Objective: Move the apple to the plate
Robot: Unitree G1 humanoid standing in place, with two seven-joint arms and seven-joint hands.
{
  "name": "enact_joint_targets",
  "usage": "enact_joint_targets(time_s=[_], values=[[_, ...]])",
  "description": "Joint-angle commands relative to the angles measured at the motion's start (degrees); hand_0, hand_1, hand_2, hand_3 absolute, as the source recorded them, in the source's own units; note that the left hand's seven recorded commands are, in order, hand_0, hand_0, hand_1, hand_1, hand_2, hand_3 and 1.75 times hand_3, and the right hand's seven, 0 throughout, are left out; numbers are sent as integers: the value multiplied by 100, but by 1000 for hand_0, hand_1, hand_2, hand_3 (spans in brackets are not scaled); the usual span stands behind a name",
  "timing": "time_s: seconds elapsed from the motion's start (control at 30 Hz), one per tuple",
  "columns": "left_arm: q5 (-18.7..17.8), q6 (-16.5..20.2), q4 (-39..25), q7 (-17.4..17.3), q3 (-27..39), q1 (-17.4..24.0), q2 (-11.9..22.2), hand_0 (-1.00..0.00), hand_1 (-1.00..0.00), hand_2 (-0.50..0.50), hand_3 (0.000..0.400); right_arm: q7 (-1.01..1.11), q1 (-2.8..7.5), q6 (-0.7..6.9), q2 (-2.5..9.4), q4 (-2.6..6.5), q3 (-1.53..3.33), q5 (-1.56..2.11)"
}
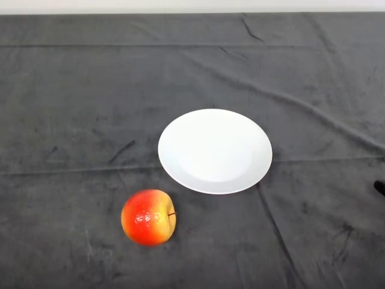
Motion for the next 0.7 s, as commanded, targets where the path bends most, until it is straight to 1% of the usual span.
enact_joint_targets(time_s=[0.03,0.7], values=[[-46,-154,216,-53,-82,-245,210,0,0,0,0,14,228,220,208,422,-66,79],[-45,-143,219,-84,-150,-291,176,0,0,0,0,14,228,220,208,422,-66,79]])
